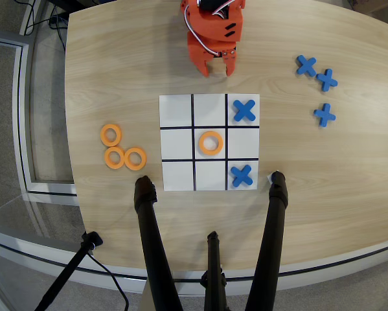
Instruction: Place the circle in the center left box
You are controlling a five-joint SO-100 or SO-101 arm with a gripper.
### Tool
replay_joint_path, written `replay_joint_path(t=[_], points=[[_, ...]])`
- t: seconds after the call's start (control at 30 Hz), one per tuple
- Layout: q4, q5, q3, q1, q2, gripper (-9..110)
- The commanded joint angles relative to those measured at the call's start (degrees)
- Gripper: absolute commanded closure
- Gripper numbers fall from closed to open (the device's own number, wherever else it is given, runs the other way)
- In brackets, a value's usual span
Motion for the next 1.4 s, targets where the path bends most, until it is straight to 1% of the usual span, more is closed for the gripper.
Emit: replay_joint_path(t=[0.0, 0.53, 0.67, 0.8, 0.87, 0.93, 0.97, 1.03, 1.13, 1.23, 1.37], points=[[0.2, -0.2, 3.2, -1.3, -0.4, 102], [0.2, -0.4, 3.2, -1.4, -0.4, 102], [1.4, -0.4, 1.2, -0.1, -0.4, 97], [2.8, -0.4, -4.2, 1.8, -1.9, 95], [3.3, -0.4, -8.3, 2.9, -4.8, 93], [3.5, -0.6, -12.7, 4.0, -8.7, 88], [3.7, -0.7, -15.1, 4.8, -11.3, 88], [3.8, -0.7, -20.7, 6.3, -17.4, 88], [3.1, -0.8, -30.0, 8.9, -27.9, 82], [-0.9, -0.6, -38.1, 11.2, -38.6, 81], [-9.5, -0.4, -43.7, 14.6, -50.2, 81]])
